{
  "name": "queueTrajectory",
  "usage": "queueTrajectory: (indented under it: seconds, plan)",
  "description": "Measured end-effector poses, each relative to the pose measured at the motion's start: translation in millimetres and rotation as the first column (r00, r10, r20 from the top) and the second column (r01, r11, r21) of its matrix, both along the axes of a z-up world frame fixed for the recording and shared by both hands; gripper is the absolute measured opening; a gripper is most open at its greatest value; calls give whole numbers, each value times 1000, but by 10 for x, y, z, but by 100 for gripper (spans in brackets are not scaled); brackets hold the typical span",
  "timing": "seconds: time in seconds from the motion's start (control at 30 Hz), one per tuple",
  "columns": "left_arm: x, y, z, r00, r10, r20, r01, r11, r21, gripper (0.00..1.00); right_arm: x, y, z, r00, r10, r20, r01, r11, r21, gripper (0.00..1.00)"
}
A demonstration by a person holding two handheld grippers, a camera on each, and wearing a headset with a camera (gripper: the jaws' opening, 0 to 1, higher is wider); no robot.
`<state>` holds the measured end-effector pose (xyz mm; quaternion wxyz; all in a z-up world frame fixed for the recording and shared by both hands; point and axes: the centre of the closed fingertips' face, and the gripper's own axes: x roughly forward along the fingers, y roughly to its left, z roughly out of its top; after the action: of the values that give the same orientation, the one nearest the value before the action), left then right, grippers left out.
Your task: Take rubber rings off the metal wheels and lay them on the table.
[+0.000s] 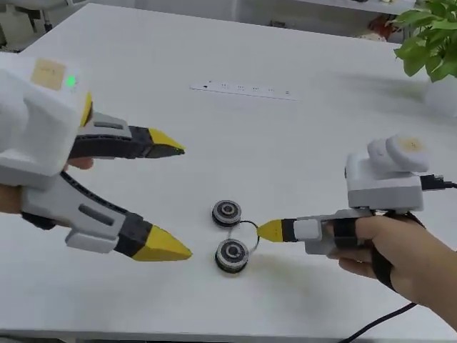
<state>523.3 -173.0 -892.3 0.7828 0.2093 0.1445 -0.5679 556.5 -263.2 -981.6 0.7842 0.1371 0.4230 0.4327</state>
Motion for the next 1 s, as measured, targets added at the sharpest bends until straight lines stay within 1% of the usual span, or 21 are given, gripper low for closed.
queueTrajectory:
  seconds: [0.03, 0.13, 0.23, 0.33, 0.47, 0.53, 0.57, 0.6, 0.67, 0.77, 0.87, 1.0]
  plan:
    - [-1, 45, 8, 1000, 9, 3, -9, 1000, 0, 82, 14, -5, 24, 1000, -7, 4, 7, 1000, 9, 0]
    - [-15, 211, 33, 998, 59, -2, -59, 998, -15, 85, 69, -27, 110, 999, -40, 16, 39, 998, 43, 0]
    - [-35, 344, 22, 995, 101, -4, -101, 995, -22, 86, 110, -56, 157, 998, -61, 28, 60, 997, 54, 0]
    - [-55, 481, 0, 987, 158, -18, -159, 987, -41, 87, 154, -71, 222, 996, -85, 38, 82, 994, 79, 0]
    - [-98, 602, -38, 979, 201, -27, -202, 978, -51, 89, 183, -67, 296, 993, -102, 52, 96, 990, 103, 0]
    - [-134, 667, -79, 974, 222, -37, -224, 973, -52, 89, 197, -64, 338, 992, -110, 60, 102, 988, 117, 0]
    - [-151, 705, -112, 969, 241, -50, -244, 968, -55, 90, 208, -61, 369, 991, -117, 63, 108, 986, 130, 0]
    - [-156, 718, -124, 967, 249, -55, -252, 966, -57, 90, 215, -57, 393, 990, -122, 64, 112, 984, 141, 0]
    - [-201, 772, -195, 959, 272, -76, -276, 959, -59, 91, 229, -43, 451, 989, -134, 63, 122, 978, 172, 0]
    - [-247, 815, -253, 951, 294, -94, -300, 952, -61, 92, 242, -21, 518, 987, -144, 67, 128, 971, 203, 0]
    - [-268, 849, -283, 942, 318, -106, -325, 943, -67, 93, 254, -2, 559, 986, -151, 71, 132, 966, 221, 0]
    - [-306, 874, -331, 933, 341, -113, -349, 935, -59, 93, 264, 44, 618, 984, -154, 86, 130, 963, 236, 0]
